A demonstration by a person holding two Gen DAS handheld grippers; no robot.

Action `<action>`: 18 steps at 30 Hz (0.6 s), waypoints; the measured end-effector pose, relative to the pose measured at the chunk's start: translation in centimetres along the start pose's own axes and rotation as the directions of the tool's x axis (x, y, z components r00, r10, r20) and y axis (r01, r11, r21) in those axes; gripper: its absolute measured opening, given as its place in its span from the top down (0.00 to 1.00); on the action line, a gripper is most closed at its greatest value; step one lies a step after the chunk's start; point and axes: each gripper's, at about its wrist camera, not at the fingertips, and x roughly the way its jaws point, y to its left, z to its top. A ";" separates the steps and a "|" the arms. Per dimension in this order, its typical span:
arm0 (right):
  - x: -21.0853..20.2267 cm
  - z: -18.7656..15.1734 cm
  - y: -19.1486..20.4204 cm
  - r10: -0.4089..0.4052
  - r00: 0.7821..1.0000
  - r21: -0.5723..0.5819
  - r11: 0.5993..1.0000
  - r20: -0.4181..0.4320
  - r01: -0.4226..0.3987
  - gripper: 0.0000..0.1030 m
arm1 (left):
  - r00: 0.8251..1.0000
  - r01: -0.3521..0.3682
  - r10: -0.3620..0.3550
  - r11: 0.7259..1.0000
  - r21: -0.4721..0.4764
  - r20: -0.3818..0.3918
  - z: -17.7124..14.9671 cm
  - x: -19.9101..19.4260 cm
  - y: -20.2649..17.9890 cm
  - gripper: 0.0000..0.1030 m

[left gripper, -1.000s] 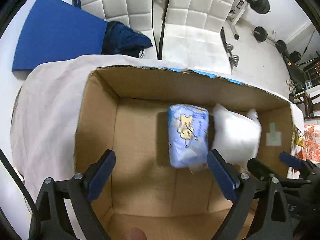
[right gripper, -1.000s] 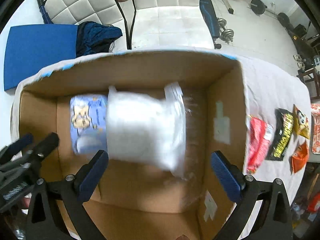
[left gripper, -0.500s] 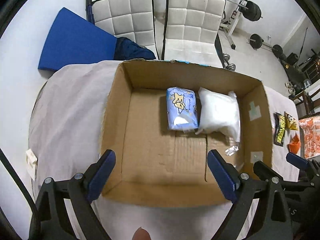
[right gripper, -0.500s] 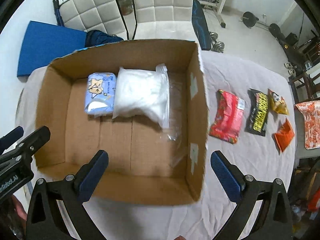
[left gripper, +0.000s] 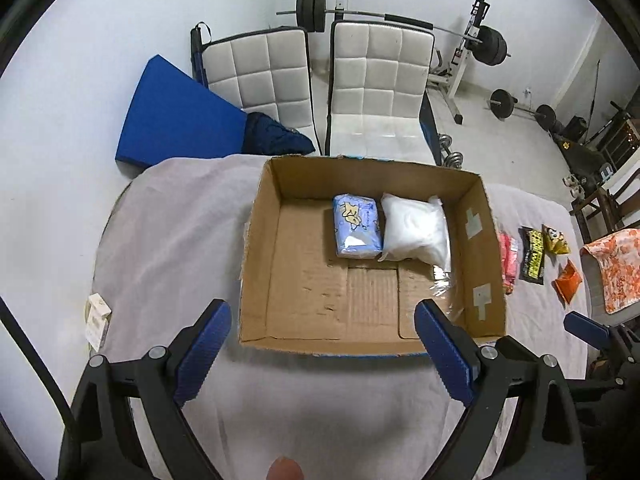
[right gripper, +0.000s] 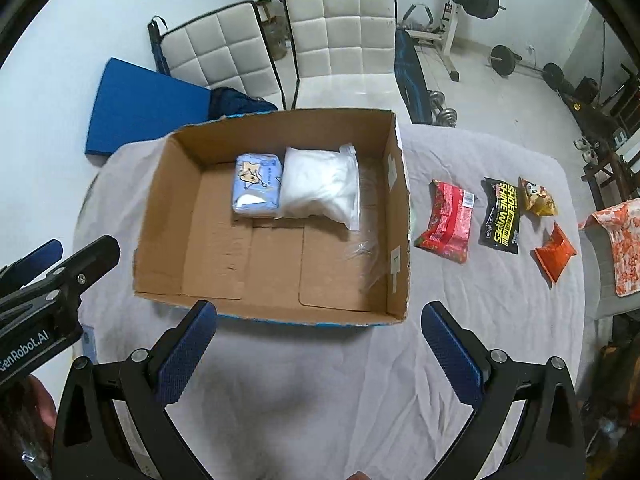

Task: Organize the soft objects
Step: 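Withdraw both tools from the box toward the remaining packages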

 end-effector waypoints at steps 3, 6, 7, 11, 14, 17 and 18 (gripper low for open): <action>-1.3 -0.5 -0.2 0.013 1.000 -0.007 1.000 0.014 -0.013 0.00 | 1.000 0.000 0.000 1.000 -0.002 0.009 -0.3 -0.9 -0.5 0.09; -2.5 -0.6 -0.9 0.033 0.999 -0.008 0.999 0.027 -0.033 0.00 | 1.000 -0.007 0.007 1.000 0.001 0.017 -0.5 -1.8 -1.7 0.09; -2.8 -0.6 -1.1 0.038 0.999 -0.007 0.999 0.029 -0.038 0.00 | 1.000 -0.008 0.008 1.000 0.000 0.019 -0.5 -2.0 -2.1 0.09; -3.6 -0.6 -3.1 0.073 0.997 0.007 0.997 0.026 -0.073 0.00 | 1.000 0.001 -0.001 1.000 -0.009 0.018 -0.4 -2.7 -4.0 0.09; -4.0 -0.6 -5.9 0.089 0.996 0.037 0.995 0.021 -0.090 0.00 | 1.000 0.022 -0.022 1.000 0.002 0.010 0.0 -2.6 -6.5 0.09; -4.1 -0.5 -11.0 0.078 0.997 0.097 0.992 0.016 -0.079 0.00 | 0.999 0.050 -0.050 0.998 0.040 -0.005 0.6 -2.1 -10.4 0.09; -4.1 -0.5 -12.9 0.060 0.998 0.120 0.991 0.016 -0.061 0.00 | 0.998 0.061 -0.060 0.997 0.052 -0.011 0.8 -1.8 -11.7 0.09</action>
